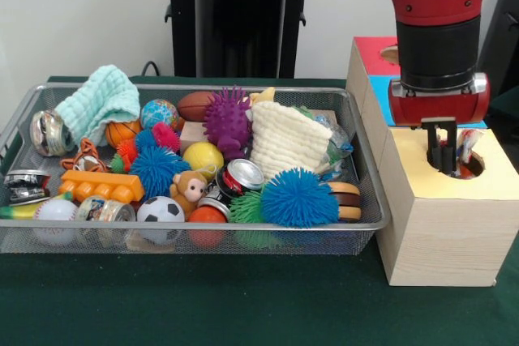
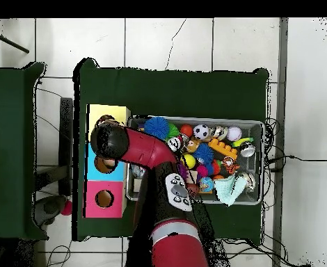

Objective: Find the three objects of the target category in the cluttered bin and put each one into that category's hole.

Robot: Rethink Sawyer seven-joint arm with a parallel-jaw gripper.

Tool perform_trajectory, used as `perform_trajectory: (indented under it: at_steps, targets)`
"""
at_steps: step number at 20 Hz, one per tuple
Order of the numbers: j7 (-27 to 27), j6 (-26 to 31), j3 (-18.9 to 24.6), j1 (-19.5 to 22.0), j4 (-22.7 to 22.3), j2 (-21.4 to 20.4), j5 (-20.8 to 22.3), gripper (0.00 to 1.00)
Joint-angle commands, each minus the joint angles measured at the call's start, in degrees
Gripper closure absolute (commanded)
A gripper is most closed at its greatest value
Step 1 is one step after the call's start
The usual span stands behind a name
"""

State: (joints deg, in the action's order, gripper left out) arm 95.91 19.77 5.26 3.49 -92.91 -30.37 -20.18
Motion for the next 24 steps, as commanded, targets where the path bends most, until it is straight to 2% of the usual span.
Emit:
perform_trajectory:
  at_steps: [1,3,4,9,11,24]
  targets:
    - [4.0,0.3,-1.0,2.2,-0.6,6.5,5.4,1.0]
    - [4.1,2.3,-3.9,0.5,0.7,7.2,6.5,1.0]
    - [4.3,1.9,-4.0,0.6,0.6,7.4,6.6,1.0]
    - [3.1,-3.3,-2.9,2.5,0.4,10.9,9.7,1.0]
    - [5.2,-5.3,-2.4,3.3,0.1,12.1,9.0,1.0]
    - [3.0,-9.1,-0.3,5.7,1.8,15.7,13.9,1.0]
